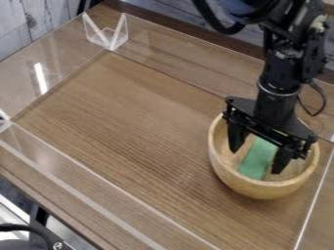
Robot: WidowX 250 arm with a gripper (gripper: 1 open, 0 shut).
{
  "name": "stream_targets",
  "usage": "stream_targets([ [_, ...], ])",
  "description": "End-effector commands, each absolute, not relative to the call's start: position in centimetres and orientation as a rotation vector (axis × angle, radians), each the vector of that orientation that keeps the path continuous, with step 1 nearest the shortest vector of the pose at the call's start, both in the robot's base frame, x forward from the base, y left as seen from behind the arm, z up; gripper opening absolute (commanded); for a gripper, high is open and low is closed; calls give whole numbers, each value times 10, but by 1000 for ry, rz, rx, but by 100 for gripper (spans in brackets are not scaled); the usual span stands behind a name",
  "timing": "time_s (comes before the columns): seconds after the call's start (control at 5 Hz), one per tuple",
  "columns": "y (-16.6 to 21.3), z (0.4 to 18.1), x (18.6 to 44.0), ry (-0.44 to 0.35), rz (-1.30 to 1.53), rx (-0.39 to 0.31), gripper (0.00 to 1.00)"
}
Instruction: Move green stick from inside the wooden bowl to the table next to it
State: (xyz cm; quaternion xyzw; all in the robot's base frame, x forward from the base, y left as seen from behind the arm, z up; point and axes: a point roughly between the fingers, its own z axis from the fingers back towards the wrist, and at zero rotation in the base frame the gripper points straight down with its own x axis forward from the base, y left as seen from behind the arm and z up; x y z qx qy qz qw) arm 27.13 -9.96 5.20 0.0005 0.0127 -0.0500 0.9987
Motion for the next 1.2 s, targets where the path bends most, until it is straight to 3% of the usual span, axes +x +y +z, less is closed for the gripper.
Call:
stream_targets([
  [0.0, -100, 58, 277, -12, -101, -2, 100],
  [1.0, -100, 45, 277, -14, -95, 11, 100],
])
